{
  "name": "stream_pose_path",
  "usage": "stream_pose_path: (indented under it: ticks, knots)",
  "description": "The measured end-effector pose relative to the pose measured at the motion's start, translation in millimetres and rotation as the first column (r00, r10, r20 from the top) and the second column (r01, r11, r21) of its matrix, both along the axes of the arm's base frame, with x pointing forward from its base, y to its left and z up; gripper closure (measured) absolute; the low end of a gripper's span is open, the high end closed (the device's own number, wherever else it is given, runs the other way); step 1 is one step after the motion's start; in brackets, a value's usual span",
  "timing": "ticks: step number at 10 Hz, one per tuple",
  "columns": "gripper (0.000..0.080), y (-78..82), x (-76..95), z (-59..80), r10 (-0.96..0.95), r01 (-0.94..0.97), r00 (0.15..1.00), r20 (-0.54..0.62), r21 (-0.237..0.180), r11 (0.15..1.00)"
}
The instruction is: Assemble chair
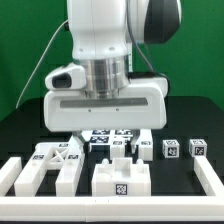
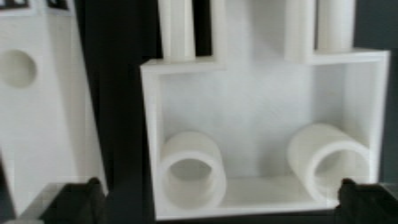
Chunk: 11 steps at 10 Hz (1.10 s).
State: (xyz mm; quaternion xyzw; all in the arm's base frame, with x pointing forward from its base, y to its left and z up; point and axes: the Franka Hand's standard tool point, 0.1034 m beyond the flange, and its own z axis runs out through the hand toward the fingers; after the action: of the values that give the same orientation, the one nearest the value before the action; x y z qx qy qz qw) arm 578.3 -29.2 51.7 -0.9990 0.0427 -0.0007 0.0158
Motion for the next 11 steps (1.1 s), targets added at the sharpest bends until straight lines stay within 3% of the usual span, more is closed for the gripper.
stream_pose_path:
  ticks: [3, 5, 6, 7, 8, 9, 10, 11]
  knots:
    - [0.015, -2.4, -4.8, -28.8, 0.022, -0.022, 1.0, 0.004, -0.001, 1.0]
    - [0.015, -2.5, -4.6, -29.3, 0.031, -0.031, 1.0, 0.004, -0.002, 1.0]
    - [0.0259, -2.4, -5.0, -30.0, 0.031, -0.031, 1.0, 0.003, -0.001, 1.0]
    - [0.0259, -2.4, -5.0, -30.0, 0.031, -0.031, 1.0, 0.003, -0.001, 1.0]
    - [0.0498, -2.4, -5.0, -30.0, 0.031, -0.031, 1.0, 0.003, -0.001, 1.0]
    - [0.0498, -2.4, -5.0, -30.0, 0.031, -0.031, 1.0, 0.003, -0.001, 1.0]
    - [0.0703, -2.4, -5.0, -30.0, 0.031, -0.031, 1.0, 0.003, -0.001, 1.0]
    - [0.0769, -2.4, -5.0, -30.0, 0.031, -0.031, 1.0, 0.003, -0.001, 1.0]
